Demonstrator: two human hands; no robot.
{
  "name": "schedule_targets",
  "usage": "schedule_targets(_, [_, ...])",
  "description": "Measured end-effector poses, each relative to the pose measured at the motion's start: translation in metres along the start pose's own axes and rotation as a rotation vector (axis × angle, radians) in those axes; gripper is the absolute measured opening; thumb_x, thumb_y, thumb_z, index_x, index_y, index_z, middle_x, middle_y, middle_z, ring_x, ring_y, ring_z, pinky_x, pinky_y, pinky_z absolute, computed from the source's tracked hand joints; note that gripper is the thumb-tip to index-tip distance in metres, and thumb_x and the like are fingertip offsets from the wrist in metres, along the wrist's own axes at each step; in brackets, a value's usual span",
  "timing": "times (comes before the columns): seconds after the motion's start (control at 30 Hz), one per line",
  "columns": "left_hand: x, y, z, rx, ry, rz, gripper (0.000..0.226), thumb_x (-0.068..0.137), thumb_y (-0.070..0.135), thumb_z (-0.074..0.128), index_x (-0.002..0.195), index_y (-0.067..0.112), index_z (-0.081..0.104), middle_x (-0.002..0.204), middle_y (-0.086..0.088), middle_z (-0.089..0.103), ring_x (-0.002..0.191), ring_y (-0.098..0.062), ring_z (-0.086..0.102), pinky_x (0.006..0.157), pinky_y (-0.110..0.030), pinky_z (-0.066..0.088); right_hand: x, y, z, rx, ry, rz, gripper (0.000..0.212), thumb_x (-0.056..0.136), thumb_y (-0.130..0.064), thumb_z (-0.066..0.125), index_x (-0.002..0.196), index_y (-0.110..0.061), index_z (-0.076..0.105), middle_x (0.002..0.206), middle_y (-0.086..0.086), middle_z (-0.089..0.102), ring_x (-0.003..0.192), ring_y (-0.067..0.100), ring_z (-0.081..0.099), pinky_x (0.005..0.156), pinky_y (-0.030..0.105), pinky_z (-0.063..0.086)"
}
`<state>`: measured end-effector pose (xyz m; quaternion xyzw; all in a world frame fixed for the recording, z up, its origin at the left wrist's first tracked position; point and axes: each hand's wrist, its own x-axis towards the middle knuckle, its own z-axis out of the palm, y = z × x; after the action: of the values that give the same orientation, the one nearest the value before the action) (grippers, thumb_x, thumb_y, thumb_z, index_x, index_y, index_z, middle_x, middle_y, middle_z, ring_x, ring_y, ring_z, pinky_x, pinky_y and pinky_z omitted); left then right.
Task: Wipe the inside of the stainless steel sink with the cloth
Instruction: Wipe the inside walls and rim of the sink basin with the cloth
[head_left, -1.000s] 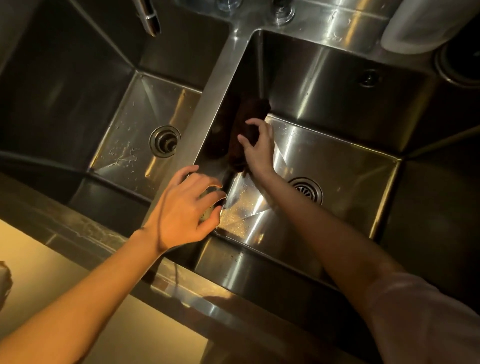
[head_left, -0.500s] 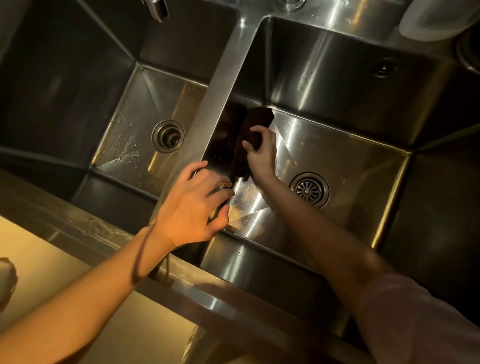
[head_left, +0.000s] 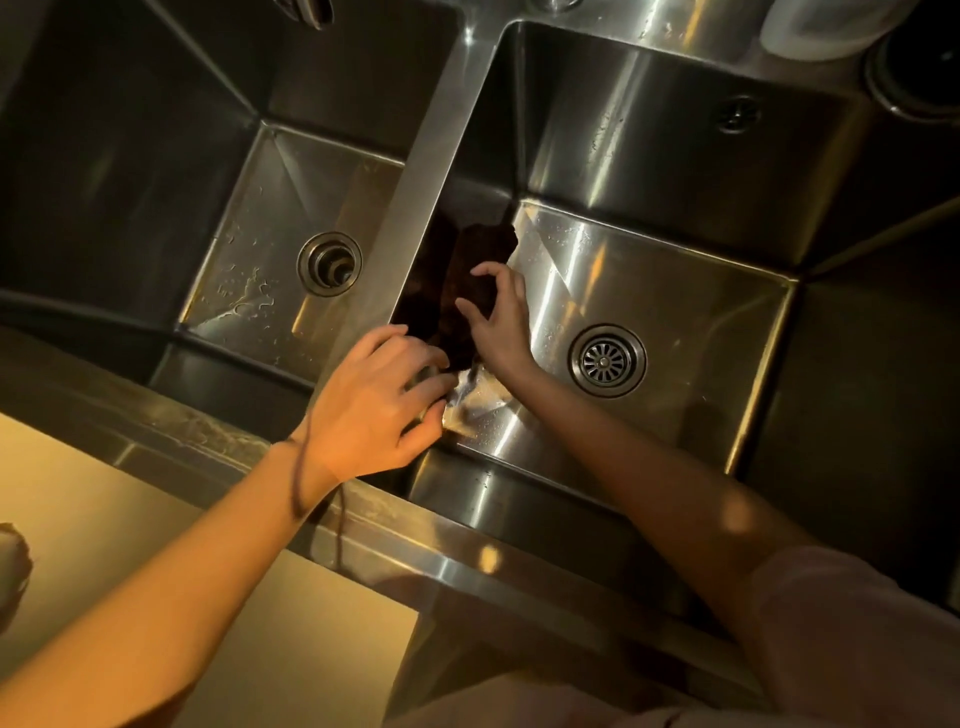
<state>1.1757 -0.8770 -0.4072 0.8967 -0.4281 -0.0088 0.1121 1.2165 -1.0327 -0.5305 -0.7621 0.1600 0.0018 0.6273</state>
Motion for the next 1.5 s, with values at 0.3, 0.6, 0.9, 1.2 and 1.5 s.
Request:
schedule_targets(0.3, [-0.014, -0.001, -0.002, 0.011, 0.02, 0.004, 0.028, 0.091, 0.025, 0.053, 0.101, 0.009, 0.074, 0.103, -0.01, 0.068, 0.101, -0.024, 0.058, 0.107, -0.046, 0.035, 0.032, 0.08, 0.023, -0.193, 0.005, 0.292, 0.037, 0.079, -0.011, 0.069, 0.104, -0.033, 0.052, 0.115, 0.0, 0.044, 0.115, 0.026, 0.049, 0.102, 0.046, 0.041])
schedule_targets(0.6, [-0.035, 0.013, -0.008, -0.014, 0.05, -0.068, 0.026, 0.091, 0.023, 0.053, 0.098, 0.009, 0.074, 0.103, -0.01, 0.067, 0.099, -0.024, 0.059, 0.105, -0.044, 0.037, -0.016, -0.019, 0.006, 0.029, 0.067, 0.086, 0.037, 0.077, 0.0, 0.07, 0.108, -0.015, 0.058, 0.115, 0.003, 0.047, 0.111, 0.019, 0.051, 0.101, 0.027, 0.04])
schedule_targets(0.9, [-0.049, 0.014, -0.009, -0.003, 0.061, -0.172, 0.029, 0.09, 0.028, 0.052, 0.095, 0.009, 0.074, 0.099, -0.008, 0.067, 0.094, -0.022, 0.06, 0.104, -0.039, 0.036, -0.058, -0.033, 0.005, 0.061, -0.017, -0.038, 0.036, 0.079, 0.0, 0.07, 0.11, -0.009, 0.053, 0.117, 0.01, 0.046, 0.104, 0.007, 0.047, 0.093, 0.007, 0.033])
schedule_targets(1.2, [-0.06, 0.013, -0.006, -0.019, 0.117, -0.241, 0.03, 0.092, 0.027, 0.05, 0.1, 0.009, 0.073, 0.102, -0.009, 0.067, 0.099, -0.022, 0.057, 0.109, -0.038, 0.03, -0.009, 0.09, 0.04, -0.281, -0.113, 0.298, 0.043, 0.077, -0.011, 0.07, 0.099, -0.036, 0.043, 0.115, 0.003, 0.042, 0.115, 0.028, 0.048, 0.101, 0.044, 0.043])
schedule_targets(1.5, [-0.063, 0.015, -0.01, -0.058, 0.148, -0.201, 0.03, 0.093, 0.025, 0.051, 0.096, 0.005, 0.073, 0.1, -0.013, 0.067, 0.095, -0.028, 0.058, 0.098, -0.041, 0.038, -0.028, 0.05, 0.031, -0.214, -0.047, 0.163, 0.041, 0.076, -0.016, 0.072, 0.1, -0.039, 0.048, 0.113, -0.001, 0.045, 0.112, 0.027, 0.049, 0.1, 0.042, 0.043])
